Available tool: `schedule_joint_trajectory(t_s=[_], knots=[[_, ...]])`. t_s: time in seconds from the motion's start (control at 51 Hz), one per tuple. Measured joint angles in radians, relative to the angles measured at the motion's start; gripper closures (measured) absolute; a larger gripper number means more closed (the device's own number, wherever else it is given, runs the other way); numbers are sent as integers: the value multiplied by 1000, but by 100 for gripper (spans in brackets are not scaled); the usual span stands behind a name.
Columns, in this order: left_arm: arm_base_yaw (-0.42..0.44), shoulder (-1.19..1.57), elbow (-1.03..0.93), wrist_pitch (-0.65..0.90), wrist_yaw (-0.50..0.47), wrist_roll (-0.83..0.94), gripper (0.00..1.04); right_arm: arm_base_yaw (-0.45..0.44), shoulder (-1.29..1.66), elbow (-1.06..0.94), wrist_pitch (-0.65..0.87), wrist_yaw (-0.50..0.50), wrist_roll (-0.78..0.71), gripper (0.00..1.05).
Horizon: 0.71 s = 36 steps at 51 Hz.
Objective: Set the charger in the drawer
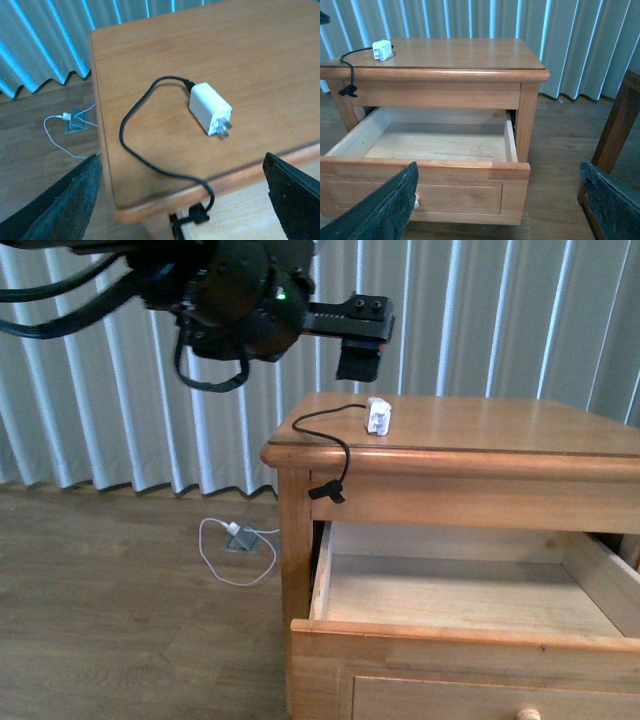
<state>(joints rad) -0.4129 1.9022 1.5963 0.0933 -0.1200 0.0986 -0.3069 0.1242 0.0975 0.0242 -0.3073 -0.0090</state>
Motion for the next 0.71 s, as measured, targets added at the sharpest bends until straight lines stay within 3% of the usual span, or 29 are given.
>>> schedule_joint_trajectory(t_s=[0.137,0.353,0.705], knots=[[-17,190,229,-37,-84,-1,6,0,0,0,0,0,0,9],[-35,417,509,-89,-59,-31,6,0,0,0,0,0,0,9],[-65,541,666,-175,-70,-50,6,0,0,0,0,0,0,9]])
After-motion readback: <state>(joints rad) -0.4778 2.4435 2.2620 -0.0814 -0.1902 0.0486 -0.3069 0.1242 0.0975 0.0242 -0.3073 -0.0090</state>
